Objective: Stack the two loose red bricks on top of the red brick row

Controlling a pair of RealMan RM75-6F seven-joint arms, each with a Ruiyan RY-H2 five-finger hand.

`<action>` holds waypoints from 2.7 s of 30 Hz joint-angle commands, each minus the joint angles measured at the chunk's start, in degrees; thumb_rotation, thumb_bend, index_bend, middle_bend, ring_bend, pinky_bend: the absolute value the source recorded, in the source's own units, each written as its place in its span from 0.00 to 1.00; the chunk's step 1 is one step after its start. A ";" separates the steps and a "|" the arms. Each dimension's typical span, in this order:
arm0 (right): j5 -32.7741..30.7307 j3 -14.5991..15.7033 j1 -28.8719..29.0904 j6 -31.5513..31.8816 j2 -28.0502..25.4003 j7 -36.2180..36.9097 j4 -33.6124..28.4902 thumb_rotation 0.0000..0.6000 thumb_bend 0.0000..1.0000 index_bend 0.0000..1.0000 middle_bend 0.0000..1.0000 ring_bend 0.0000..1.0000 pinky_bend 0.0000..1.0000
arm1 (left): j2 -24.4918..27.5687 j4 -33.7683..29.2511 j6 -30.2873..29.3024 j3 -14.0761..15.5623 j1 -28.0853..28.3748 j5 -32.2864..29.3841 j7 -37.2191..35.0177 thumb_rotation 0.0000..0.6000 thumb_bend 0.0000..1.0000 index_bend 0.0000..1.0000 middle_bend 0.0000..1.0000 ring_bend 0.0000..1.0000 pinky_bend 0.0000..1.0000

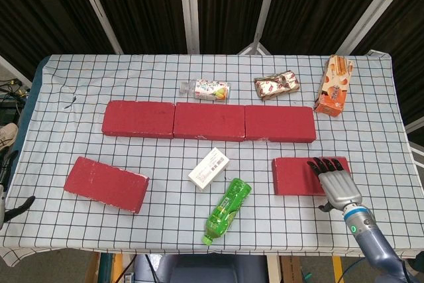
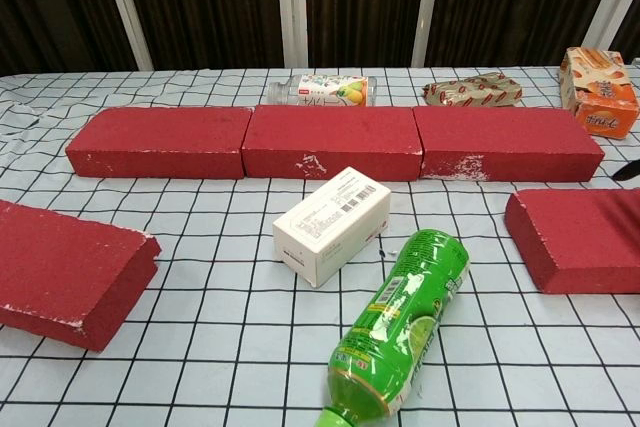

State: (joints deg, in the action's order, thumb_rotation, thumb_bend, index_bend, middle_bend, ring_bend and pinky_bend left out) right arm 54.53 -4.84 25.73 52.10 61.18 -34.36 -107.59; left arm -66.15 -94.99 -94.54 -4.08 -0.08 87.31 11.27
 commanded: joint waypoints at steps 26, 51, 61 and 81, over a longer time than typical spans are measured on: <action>-25.63 1.98 15.12 -0.27 6.72 -10.30 3.47 1.00 0.12 0.00 0.00 0.00 0.00 | -0.34 -0.24 -0.11 -0.96 -0.30 -2.14 1.16 1.00 0.13 0.09 0.01 0.00 0.10; -26.64 5.93 18.73 -3.49 6.37 -8.83 8.37 1.00 0.12 0.00 0.11 0.04 0.00 | -1.30 -0.93 -0.06 -0.80 -0.34 -2.27 3.15 1.00 0.13 0.09 0.00 0.00 0.10; -24.20 6.17 19.27 -3.44 5.86 -6.85 7.34 1.00 0.12 0.13 0.18 0.10 0.00 | -1.17 -1.17 0.08 -0.90 -0.38 -2.63 3.03 1.00 0.13 0.08 0.00 0.00 0.10; -30.98 2.78 28.33 0.75 -0.62 -12.61 0.78 1.00 0.17 0.32 0.24 0.14 0.00 | -0.75 -0.99 1.16 -1.39 -0.03 -3.95 2.30 1.00 0.13 0.09 0.00 0.00 0.10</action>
State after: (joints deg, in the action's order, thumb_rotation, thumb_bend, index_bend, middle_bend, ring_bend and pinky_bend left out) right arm 26.58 -1.14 51.46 51.18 62.41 -44.20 -104.76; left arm -66.90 -95.99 -93.38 -5.46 -0.12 83.36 13.57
